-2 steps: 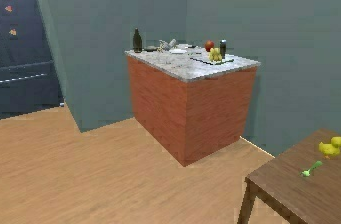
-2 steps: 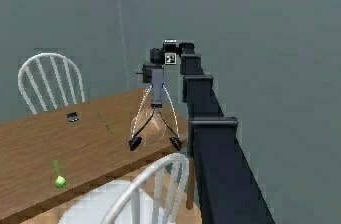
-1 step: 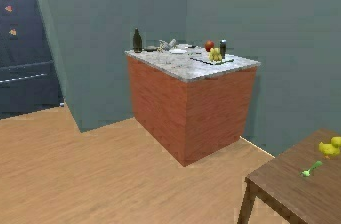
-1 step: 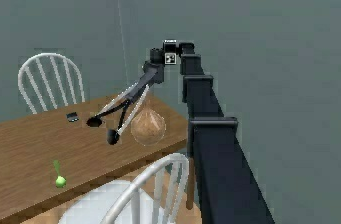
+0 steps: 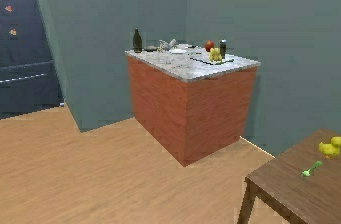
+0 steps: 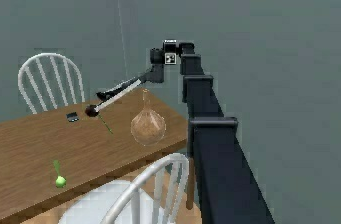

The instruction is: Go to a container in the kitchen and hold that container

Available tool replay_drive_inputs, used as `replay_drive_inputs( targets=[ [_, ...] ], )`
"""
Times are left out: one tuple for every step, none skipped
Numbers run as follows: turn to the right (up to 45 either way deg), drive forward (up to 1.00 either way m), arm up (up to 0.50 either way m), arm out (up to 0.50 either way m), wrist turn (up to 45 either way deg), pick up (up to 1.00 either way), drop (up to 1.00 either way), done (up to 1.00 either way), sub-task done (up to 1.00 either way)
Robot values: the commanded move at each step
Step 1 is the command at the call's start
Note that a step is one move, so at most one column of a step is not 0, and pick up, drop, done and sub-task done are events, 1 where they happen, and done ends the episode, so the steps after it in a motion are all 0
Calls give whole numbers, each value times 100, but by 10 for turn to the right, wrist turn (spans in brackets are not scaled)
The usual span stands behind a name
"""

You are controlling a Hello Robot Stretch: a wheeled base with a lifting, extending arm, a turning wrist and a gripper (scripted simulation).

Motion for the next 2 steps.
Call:
replay_drive_inputs(
  targets=[
    [0, 0, 0, 0, 450, 0, 0, 0, 0],
    [0, 0, 0, 0, 240, 0, 0, 0, 0]
  ],
)
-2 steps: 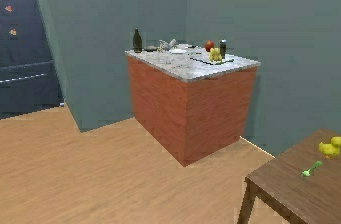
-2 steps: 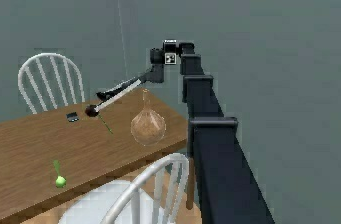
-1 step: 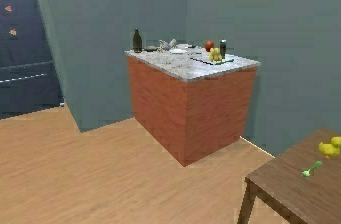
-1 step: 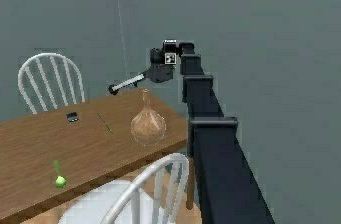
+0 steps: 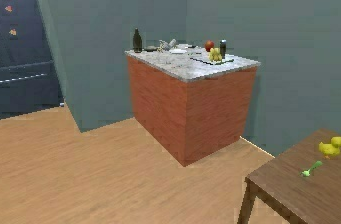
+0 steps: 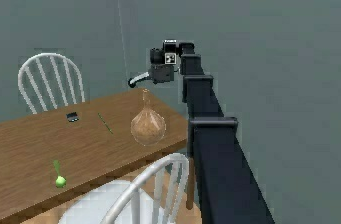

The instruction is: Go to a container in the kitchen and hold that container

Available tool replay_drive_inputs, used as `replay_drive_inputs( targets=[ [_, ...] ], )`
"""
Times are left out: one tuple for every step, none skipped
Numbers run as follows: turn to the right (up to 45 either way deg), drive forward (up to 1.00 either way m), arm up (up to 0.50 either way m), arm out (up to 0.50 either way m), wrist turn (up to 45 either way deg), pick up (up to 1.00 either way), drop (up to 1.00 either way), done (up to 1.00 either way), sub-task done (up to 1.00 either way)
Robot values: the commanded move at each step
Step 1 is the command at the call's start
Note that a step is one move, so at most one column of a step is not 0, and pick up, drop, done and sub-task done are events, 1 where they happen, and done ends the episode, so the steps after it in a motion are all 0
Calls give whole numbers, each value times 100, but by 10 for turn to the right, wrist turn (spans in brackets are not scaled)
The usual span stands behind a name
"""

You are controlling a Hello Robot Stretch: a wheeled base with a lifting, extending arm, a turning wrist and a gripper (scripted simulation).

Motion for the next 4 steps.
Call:
replay_drive_inputs(
  targets=[
    [0, 0, -28, 0, 0, 0, 0, 0, 0],
    [0, 0, 0, 0, 0, 100, 0, 0, 0],
    [0, 0, -28, 0, 0, 0, 0, 0, 0],
    [0, 0, 0, 0, -450, 0, 0, 0, 0]
  ],
)
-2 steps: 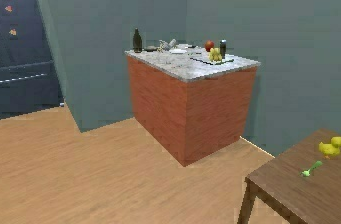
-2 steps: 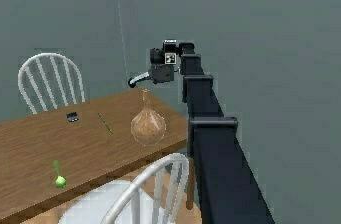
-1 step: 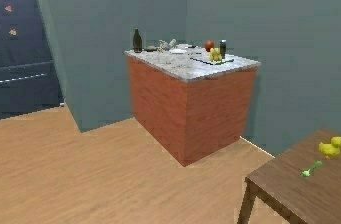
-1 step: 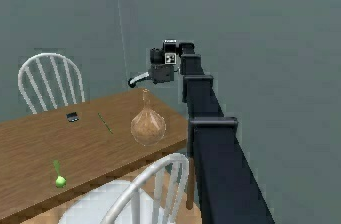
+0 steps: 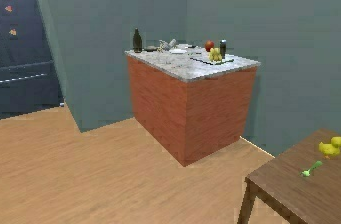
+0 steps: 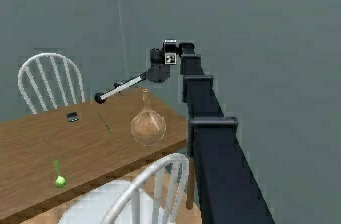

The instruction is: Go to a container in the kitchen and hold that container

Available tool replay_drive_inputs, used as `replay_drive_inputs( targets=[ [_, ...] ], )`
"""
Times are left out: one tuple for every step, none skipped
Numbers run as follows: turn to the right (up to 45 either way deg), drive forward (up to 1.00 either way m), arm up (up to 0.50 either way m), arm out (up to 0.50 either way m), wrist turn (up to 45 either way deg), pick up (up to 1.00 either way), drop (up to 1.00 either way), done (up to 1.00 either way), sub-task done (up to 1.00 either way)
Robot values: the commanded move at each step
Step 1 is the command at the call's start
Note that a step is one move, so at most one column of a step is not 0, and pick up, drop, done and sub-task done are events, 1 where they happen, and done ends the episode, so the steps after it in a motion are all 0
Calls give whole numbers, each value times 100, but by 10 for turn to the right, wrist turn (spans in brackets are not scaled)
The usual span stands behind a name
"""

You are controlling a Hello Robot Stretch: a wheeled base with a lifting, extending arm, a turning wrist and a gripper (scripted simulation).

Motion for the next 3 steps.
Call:
replay_drive_inputs(
  targets=[
    [0, 0, 0, 0, -450, 0, 0, 0, 0],
    [0, 0, 0, 0, -180, 0, 0, 0, 0],
    [0, 0, 0, -48, 0, 0, 0, 0, 0]
  ],
)
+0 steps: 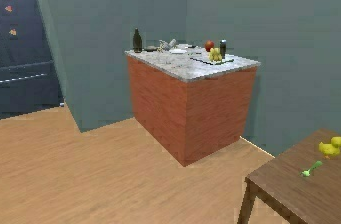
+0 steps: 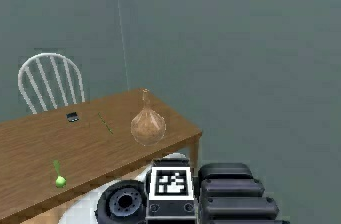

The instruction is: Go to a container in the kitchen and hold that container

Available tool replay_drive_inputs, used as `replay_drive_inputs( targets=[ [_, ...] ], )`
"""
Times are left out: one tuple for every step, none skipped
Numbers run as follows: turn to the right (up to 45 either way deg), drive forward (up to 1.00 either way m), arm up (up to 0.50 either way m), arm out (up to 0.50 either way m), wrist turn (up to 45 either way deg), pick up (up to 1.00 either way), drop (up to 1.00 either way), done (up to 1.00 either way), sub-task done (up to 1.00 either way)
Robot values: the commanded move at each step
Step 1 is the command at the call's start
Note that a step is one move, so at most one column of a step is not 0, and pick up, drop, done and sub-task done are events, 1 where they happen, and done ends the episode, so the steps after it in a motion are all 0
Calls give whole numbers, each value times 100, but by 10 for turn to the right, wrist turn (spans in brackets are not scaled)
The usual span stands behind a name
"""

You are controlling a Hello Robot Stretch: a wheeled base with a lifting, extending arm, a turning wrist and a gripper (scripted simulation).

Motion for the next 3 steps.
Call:
replay_drive_inputs(
  targets=[
    [450, 0, 0, 0, 0, 0, 0, 0, 0],
    [450, 0, 0, 0, 0, 0, 0, 0, 0],
    [330, 0, 0, 0, 0, 0, 0, 0, 0]
  ],
)
